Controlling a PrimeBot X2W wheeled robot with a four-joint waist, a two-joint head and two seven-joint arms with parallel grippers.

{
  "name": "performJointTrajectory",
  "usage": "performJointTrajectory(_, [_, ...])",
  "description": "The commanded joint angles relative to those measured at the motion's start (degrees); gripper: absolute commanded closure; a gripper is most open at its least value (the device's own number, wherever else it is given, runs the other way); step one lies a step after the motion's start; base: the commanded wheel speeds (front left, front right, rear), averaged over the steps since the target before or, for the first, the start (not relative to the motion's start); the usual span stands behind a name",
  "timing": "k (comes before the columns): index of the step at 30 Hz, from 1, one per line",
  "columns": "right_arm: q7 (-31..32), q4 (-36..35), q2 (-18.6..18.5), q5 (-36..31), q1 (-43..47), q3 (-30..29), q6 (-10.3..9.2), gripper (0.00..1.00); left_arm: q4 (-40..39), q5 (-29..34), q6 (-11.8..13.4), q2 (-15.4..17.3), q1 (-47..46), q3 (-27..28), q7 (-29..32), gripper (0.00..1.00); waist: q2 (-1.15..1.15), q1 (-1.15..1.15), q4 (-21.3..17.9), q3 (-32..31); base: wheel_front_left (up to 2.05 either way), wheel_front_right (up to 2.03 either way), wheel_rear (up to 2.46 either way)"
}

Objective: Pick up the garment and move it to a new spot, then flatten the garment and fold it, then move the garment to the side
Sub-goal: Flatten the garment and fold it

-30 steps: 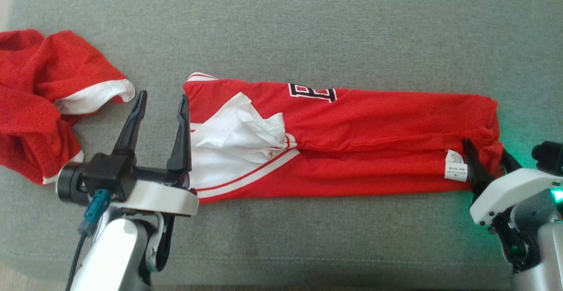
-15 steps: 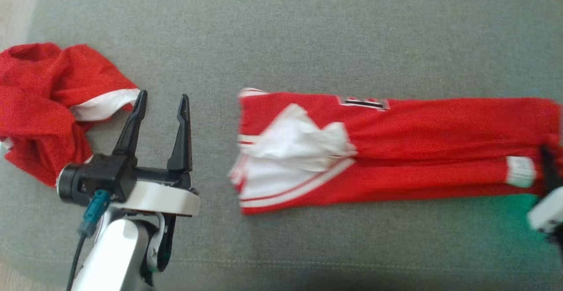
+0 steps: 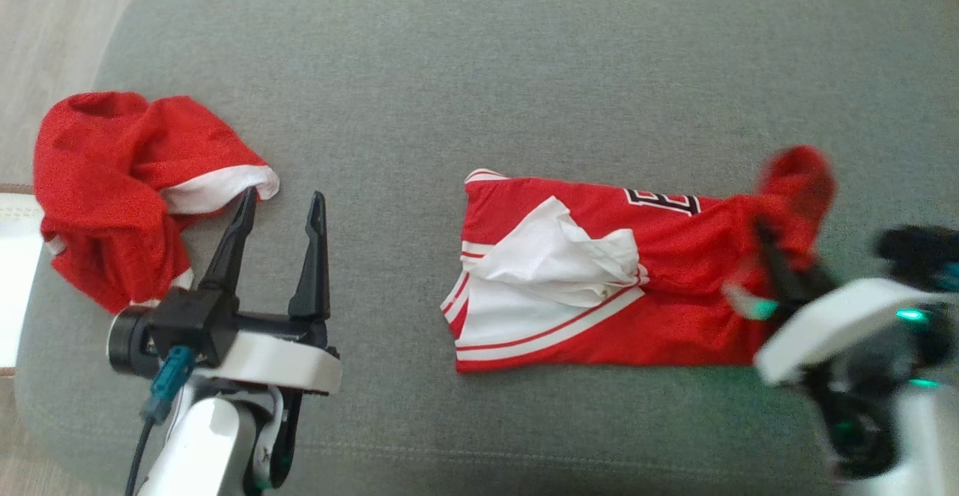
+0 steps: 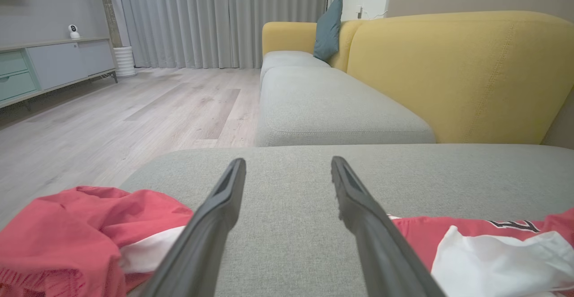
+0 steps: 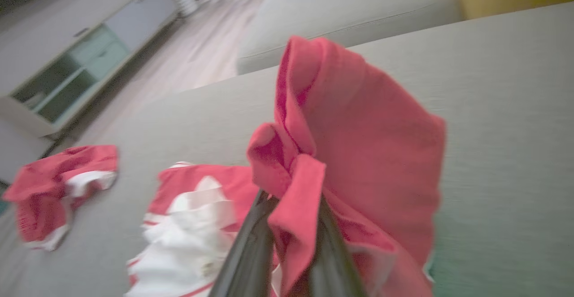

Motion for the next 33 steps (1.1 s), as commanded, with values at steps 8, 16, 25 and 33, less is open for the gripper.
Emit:
performJointTrajectory(8, [-8.64,7.21,1.11,14.72,-8.11,21.79,0.37,1.00,-0.21,1.20,-1.18,-0.45,-1.89,1.78,-0.70,0.00,0.00,0.00,3.70,-0.55,0.00,0.00,0.00])
performJointTrajectory(16, [-18.24,22.05,1.13,19.98,-14.16,31.34,0.37,1.00,0.81,1.59,-2.13,-1.88,-2.42,1.40,-0.70,0.00,0.00,0.00,7.17,0.12,0.00,0.00,0.00])
performJointTrajectory(25, [-28.56,28.09,1.13,20.07,-19.75,35.44,0.37,0.00,0.94,2.28,-2.60,-2.82,-2.06,2.52,-0.70,0.00,0.00,0.00,6.56,0.87,0.00,0.00,0.00])
performJointTrajectory(33, [-35.16,22.52,-0.63,7.08,-20.51,27.06,0.37,0.00,0.71,2.86,-2.93,-2.93,-1.69,4.23,-0.70,0.00,0.00,0.00,3.67,0.71,0.00,0.00,0.00])
